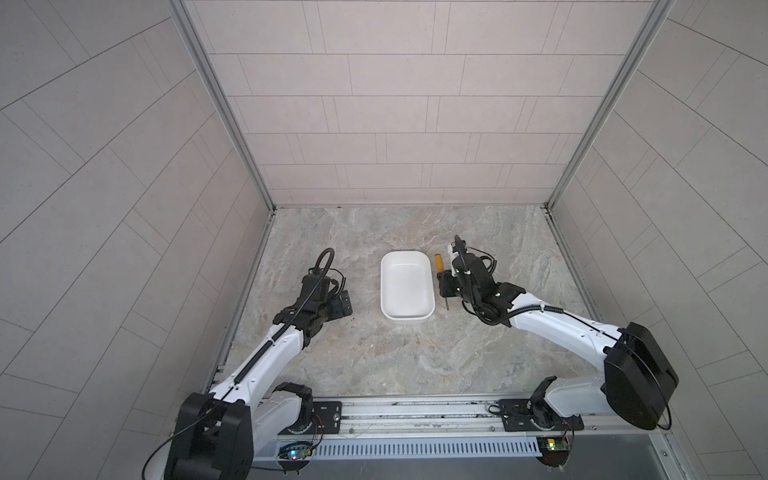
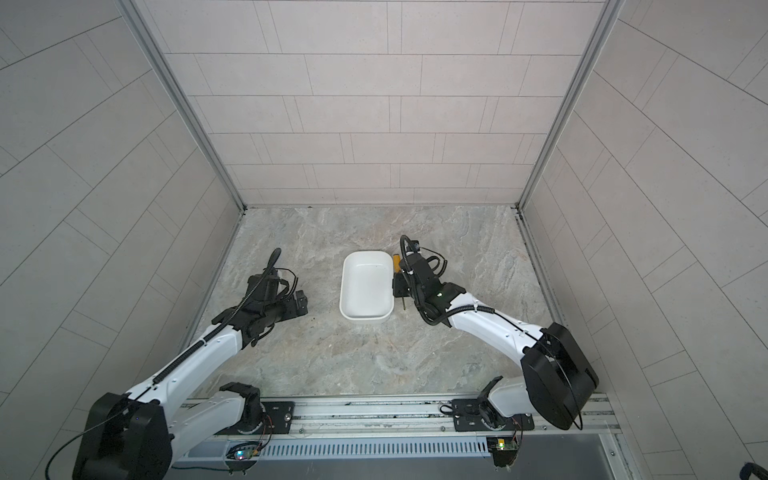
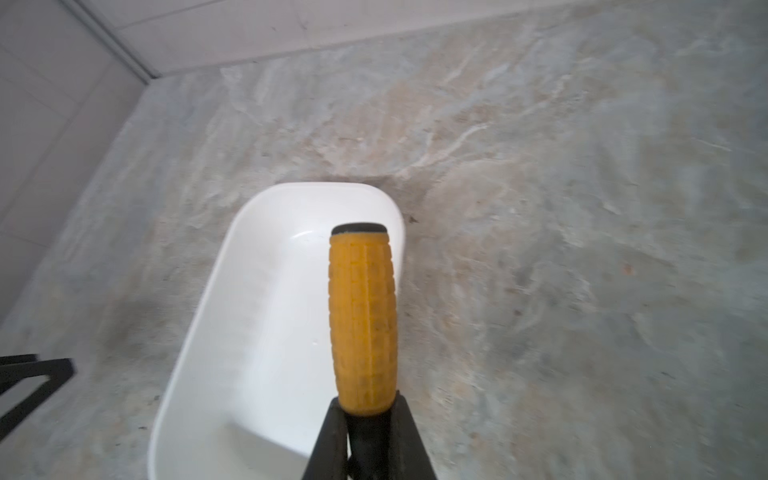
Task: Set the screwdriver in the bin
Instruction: 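Move the screwdriver over the white bin and lower it inside, then open the right gripper to release the screwdriver and withdraw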
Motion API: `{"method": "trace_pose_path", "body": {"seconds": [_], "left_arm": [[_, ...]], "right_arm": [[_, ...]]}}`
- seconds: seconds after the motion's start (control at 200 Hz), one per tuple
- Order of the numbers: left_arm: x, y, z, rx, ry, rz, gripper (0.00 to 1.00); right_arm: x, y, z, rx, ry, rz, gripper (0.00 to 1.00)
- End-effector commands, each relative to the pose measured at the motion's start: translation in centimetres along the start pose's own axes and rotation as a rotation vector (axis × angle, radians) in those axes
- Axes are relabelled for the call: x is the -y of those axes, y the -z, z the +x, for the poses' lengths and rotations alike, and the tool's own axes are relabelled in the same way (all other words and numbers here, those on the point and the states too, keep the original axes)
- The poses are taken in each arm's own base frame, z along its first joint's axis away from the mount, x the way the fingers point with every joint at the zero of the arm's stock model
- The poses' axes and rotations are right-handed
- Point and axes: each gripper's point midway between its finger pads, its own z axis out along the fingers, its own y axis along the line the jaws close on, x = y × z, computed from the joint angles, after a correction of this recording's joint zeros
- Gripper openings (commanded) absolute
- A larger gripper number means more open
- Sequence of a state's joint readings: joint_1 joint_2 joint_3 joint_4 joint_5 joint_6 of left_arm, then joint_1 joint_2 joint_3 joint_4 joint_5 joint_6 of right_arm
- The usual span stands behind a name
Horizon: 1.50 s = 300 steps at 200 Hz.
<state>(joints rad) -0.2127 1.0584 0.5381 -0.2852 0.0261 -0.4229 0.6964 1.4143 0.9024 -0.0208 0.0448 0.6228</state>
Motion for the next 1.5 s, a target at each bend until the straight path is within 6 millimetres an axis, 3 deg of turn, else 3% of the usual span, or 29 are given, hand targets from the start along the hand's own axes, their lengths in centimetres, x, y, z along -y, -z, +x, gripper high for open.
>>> {"method": "trace_pose_path", "body": {"seconds": [0.0, 0.175, 0.32, 0.475, 0.706, 0.956, 1.201, 1.296, 1.376, 1.441, 1.496], "left_arm": [[-0.1, 0.1, 0.1, 0.0, 0.005, -0.003, 1.0], [-0.5, 0.3, 0.1, 0.01, 0.008, -0.022, 1.0], [-0.5, 0.3, 0.0, 0.027, 0.012, -0.021, 1.0], [-0.5, 0.3, -0.1, 0.029, 0.014, -0.019, 1.0], [-0.6, 0.3, 0.0, 0.027, 0.014, -0.022, 1.0], [-0.6, 0.3, 0.0, 0.03, 0.014, -0.022, 1.0], [-0.5, 0.3, 0.0, 0.029, 0.014, -0.019, 1.0], [-0.6, 0.3, 0.0, 0.028, 0.014, -0.021, 1.0], [-0.5, 0.4, 0.0, 0.031, 0.014, -0.019, 1.0], [-0.5, 0.4, -0.1, 0.032, 0.014, -0.016, 1.0], [-0.5, 0.3, 0.0, 0.03, 0.014, -0.015, 1.0]], "right_arm": [[-4.8, -2.2, 0.1, -0.023, -0.05, -0.118, 0.0], [-6.5, -5.9, 2.9, -0.189, 0.023, -0.165, 0.0], [-4.7, -7.2, 4.4, -0.306, 0.071, -0.117, 0.0], [-4.4, -7.5, 5.1, -0.334, 0.067, -0.124, 0.01], [-4.6, -8.0, 4.9, -0.333, 0.068, -0.128, 0.1], [-4.4, -7.1, 3.7, -0.309, 0.079, -0.12, 0.32], [-3.4, -5.4, 1.8, -0.268, 0.077, -0.108, 0.36], [-1.8, -3.8, -0.3, -0.219, 0.096, -0.069, 0.38], [0.8, -1.8, -2.6, -0.149, 0.134, 0.01, 0.42], [4.3, 0.0, -4.6, -0.059, 0.163, 0.145, 0.45], [8.4, 1.9, -6.0, 0.016, 0.196, 0.307, 0.48]]}}
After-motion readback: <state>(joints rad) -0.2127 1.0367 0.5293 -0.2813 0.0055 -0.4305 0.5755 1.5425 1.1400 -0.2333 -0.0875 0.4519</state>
